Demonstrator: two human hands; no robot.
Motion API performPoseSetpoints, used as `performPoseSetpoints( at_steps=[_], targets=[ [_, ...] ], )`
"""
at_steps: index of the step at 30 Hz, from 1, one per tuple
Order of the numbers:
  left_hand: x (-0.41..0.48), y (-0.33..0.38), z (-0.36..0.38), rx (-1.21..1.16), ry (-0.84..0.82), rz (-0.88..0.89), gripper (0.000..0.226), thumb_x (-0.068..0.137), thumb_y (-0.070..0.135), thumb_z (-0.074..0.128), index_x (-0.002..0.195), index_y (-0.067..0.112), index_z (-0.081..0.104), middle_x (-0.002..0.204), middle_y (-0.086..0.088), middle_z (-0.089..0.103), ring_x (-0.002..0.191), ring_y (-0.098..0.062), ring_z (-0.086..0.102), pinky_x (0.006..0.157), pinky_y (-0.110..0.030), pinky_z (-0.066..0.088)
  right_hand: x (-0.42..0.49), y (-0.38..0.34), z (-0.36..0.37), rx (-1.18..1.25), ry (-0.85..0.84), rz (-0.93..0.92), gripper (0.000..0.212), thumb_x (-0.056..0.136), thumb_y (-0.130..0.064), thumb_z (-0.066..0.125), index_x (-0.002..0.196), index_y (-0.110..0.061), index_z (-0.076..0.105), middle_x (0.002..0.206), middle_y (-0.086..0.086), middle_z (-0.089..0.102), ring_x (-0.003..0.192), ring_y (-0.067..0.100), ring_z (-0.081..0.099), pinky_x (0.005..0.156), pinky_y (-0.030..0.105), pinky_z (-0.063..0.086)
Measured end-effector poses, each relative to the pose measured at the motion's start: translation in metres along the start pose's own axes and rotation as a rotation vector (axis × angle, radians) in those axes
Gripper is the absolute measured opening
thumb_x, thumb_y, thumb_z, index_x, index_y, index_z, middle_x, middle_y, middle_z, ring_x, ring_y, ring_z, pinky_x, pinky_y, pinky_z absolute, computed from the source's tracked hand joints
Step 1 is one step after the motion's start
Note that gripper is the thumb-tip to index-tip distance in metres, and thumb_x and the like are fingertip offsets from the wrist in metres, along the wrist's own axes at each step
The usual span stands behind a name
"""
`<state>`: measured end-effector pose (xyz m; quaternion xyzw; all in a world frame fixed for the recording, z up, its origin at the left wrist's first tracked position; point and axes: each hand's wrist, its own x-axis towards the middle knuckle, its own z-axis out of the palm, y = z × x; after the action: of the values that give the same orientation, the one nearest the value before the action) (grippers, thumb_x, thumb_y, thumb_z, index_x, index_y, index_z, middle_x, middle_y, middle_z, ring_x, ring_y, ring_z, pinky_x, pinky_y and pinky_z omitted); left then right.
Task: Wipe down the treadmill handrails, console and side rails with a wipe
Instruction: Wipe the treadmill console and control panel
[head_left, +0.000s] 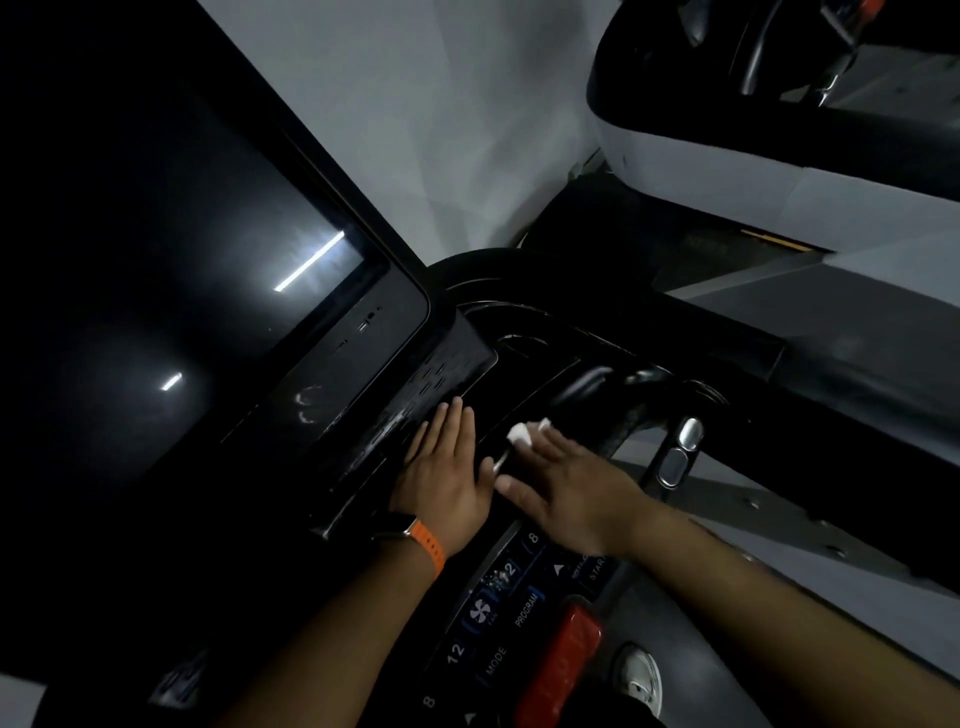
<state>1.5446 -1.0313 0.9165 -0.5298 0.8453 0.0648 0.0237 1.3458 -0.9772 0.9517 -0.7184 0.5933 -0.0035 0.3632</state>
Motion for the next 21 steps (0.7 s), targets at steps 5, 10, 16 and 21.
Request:
performPoseSetpoints(
  at_steps=[5, 10, 16, 21],
  targets=[
    [0.000, 0.000, 0.000, 0.015, -0.005, -0.008, 0.077, 0.099, 0.052, 0.008, 0.164, 0.012, 0.010, 0.172, -0.006, 0.002, 0.159, -0.016, -0.003, 0.128, -0.034, 0.000, 0.043, 0.056, -0.013, 0.093, 0.181, 0.264, 0.112, 0.080, -0.084, 0.001, 0.166, -0.012, -0.007, 0.174, 0.010, -0.012, 0.160, 0.026, -0.016, 0.130, 0.045, 0.001],
    [0.000, 0.000, 0.001, 0.027, -0.013, -0.010, 0.077, 0.099, 0.053, 0.006, 0.164, 0.012, 0.007, 0.172, -0.005, 0.000, 0.158, -0.016, -0.006, 0.129, -0.035, 0.001, 0.066, 0.085, -0.014, 0.069, 0.276, 0.421, 0.103, 0.095, -0.078, 0.011, 0.165, -0.006, -0.008, 0.173, 0.015, -0.015, 0.159, 0.029, -0.019, 0.130, 0.044, -0.001],
    [0.000, -0.001, 0.002, 0.022, -0.011, -0.005, 0.076, 0.100, 0.052, 0.008, 0.164, 0.011, 0.010, 0.172, -0.006, 0.002, 0.159, -0.017, -0.003, 0.130, -0.038, 0.006, 0.056, 0.082, 0.011, 0.129, 0.320, 0.166, 0.105, 0.090, -0.082, 0.010, 0.165, -0.012, -0.012, 0.172, 0.006, -0.019, 0.158, 0.022, -0.021, 0.130, 0.040, -0.004],
    [0.001, 0.000, 0.000, 0.027, -0.024, 0.000, 0.078, 0.098, 0.053, 0.003, 0.164, 0.012, 0.006, 0.172, -0.005, -0.002, 0.158, -0.016, -0.006, 0.129, -0.036, 0.002, 0.056, 0.140, -0.008, -0.168, 0.279, 0.382, 0.101, 0.088, -0.078, -0.007, 0.165, -0.011, -0.013, 0.173, 0.007, -0.018, 0.159, 0.020, -0.018, 0.130, 0.043, -0.003]
  ],
)
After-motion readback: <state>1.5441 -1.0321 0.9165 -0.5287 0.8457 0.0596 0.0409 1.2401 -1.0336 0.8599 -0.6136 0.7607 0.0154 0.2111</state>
